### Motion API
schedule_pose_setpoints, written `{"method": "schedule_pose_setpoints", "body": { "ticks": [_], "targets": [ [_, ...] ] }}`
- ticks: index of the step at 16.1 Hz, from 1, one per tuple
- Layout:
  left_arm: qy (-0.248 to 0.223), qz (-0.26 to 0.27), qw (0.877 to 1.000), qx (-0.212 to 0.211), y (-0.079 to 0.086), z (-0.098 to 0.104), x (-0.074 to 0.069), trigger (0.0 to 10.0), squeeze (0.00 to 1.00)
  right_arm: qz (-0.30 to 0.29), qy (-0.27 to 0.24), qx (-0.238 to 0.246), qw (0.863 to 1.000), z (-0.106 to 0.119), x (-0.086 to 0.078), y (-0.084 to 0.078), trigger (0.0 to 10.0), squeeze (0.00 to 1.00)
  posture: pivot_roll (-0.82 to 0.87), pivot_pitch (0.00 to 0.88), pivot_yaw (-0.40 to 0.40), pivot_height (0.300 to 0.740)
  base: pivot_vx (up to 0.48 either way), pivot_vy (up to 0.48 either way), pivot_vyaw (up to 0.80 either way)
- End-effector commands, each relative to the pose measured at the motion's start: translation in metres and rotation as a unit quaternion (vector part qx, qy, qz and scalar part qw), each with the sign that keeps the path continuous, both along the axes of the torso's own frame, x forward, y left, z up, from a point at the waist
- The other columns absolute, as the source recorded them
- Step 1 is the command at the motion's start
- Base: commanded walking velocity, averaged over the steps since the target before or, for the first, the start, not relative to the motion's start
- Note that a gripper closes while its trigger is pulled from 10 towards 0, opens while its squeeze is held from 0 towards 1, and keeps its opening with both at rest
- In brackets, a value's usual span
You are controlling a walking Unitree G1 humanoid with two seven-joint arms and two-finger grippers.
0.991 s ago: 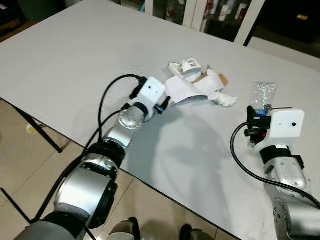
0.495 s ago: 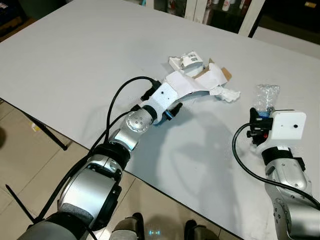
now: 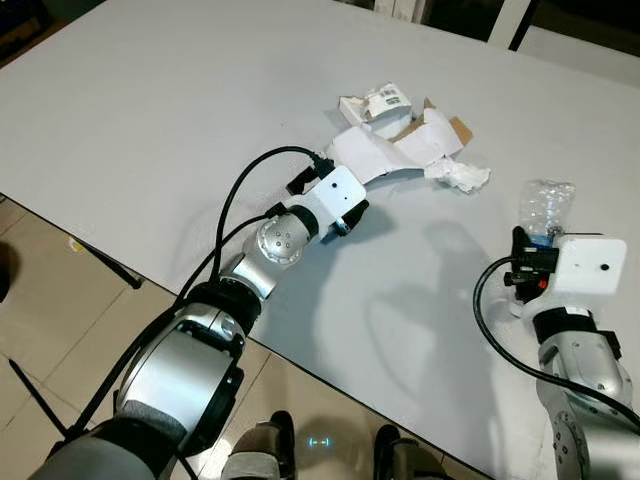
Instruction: Picking trash to rubbish bin
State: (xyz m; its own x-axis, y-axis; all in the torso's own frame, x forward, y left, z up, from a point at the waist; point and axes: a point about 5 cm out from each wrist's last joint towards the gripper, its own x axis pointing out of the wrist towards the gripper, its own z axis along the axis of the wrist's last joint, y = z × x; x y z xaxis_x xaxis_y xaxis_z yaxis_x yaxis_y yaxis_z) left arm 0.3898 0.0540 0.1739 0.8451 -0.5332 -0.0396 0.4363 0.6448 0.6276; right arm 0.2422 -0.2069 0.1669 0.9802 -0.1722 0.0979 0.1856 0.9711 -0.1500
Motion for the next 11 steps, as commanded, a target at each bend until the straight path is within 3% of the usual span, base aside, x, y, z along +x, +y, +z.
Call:
{"method": "schedule_pose_setpoints", "body": {
  "ticks": [1, 11],
  "targets": [
    [0.018, 0.015, 0.999, 0.029, 0.007, -0.012, 0.000, 10.0, 0.00, -0.016, -0.003, -0.005, 1.000, 0.002, -0.006, -0.004, 10.0, 0.00, 0.06, 0.317, 0.040, 0.740, 0.000, 0.000, 0.00],
    [-0.101, 0.054, 0.989, 0.099, 0.018, 0.011, 0.009, 10.0, 0.00, -0.031, 0.008, 0.011, 0.999, -0.001, -0.020, -0.004, 10.0, 0.00, 0.02, 0.385, 0.030, 0.740, 0.000, 0.000, 0.00]
  ]
}}
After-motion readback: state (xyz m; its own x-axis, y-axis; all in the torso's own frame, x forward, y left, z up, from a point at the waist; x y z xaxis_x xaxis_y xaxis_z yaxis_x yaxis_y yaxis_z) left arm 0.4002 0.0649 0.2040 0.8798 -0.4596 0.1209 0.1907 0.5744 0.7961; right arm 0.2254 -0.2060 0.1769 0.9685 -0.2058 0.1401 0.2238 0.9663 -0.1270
